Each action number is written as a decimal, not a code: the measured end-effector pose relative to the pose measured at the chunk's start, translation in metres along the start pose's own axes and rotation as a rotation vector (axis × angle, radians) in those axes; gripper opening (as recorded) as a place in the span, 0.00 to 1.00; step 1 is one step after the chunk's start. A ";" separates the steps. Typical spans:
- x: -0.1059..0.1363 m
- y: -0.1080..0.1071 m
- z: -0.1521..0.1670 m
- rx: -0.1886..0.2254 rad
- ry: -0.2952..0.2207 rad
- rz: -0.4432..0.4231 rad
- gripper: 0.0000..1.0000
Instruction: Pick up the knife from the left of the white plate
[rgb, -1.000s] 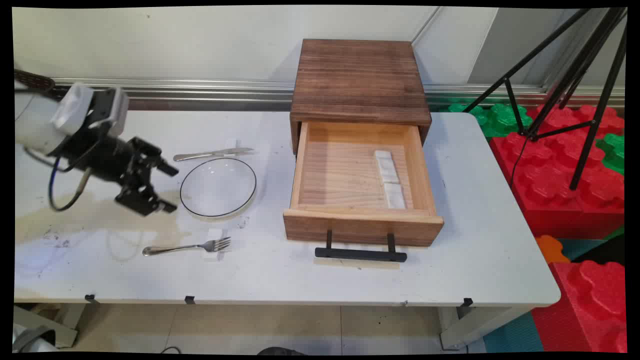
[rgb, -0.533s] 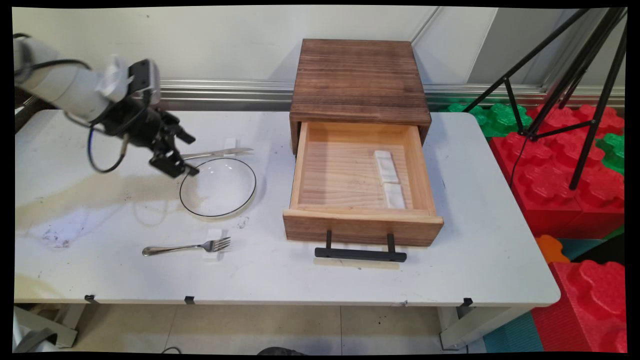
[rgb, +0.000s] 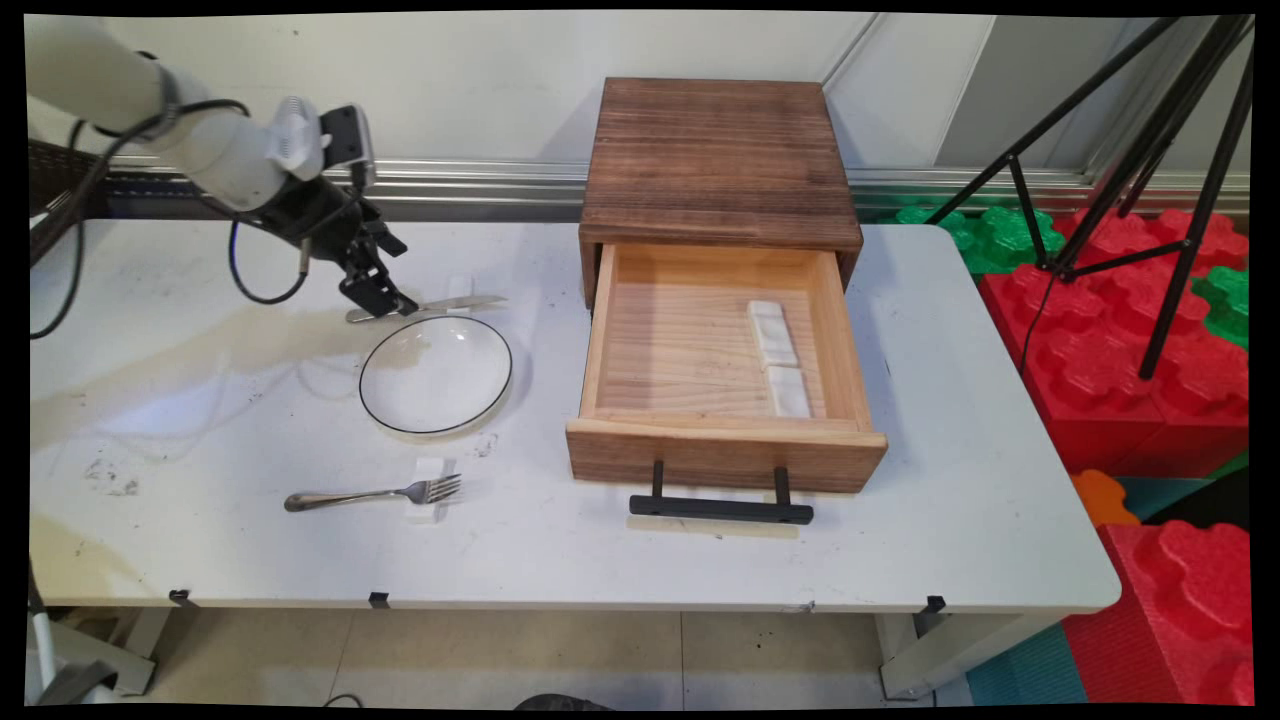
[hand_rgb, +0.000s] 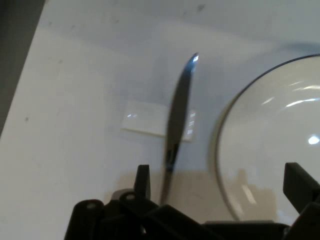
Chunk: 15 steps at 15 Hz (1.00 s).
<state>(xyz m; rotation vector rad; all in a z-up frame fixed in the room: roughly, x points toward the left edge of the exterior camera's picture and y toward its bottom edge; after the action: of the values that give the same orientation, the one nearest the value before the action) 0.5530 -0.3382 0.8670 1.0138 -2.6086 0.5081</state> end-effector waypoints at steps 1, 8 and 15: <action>0.002 -0.007 0.008 0.007 -0.018 0.008 1.00; 0.009 -0.043 0.049 0.030 -0.098 0.043 1.00; 0.015 -0.058 0.077 0.001 -0.135 0.086 1.00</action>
<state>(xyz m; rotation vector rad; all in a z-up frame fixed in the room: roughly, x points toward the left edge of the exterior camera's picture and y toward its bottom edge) 0.5716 -0.4198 0.8161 0.9715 -2.7812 0.4762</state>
